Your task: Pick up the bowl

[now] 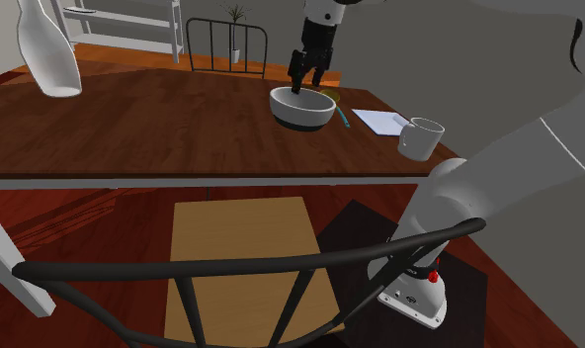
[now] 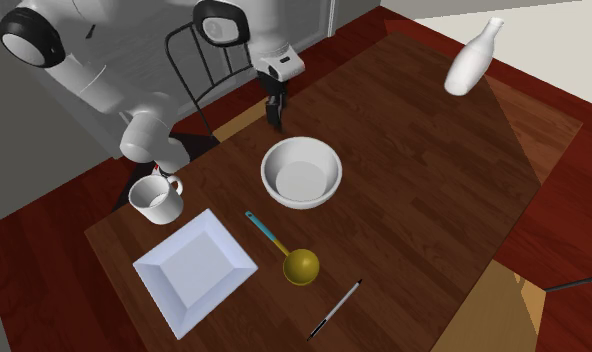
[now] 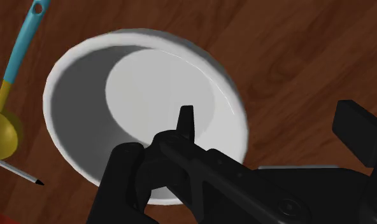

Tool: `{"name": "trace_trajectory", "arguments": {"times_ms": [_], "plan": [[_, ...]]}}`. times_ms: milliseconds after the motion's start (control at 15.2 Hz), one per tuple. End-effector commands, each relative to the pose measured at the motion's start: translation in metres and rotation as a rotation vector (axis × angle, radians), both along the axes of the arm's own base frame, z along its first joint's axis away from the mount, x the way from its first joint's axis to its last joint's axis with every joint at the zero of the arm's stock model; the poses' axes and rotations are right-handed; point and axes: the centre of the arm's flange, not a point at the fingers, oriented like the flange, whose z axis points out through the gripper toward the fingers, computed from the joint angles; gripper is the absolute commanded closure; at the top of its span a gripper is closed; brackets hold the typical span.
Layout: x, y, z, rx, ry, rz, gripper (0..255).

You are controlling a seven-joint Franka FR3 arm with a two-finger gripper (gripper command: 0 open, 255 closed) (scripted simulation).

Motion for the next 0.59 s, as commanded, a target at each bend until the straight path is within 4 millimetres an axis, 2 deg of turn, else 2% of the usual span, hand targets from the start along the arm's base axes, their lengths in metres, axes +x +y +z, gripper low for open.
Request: {"name": "trace_trajectory", "arguments": {"times_ms": [0,330,528], "plan": [[0.029,0.001,-0.014,-0.016,0.027,-0.003,0],[0.09,-0.002,-0.048,-0.054,0.087,-0.01,0],[0.09,-0.002,-0.064,-0.054,0.087,-0.01,0]]}}
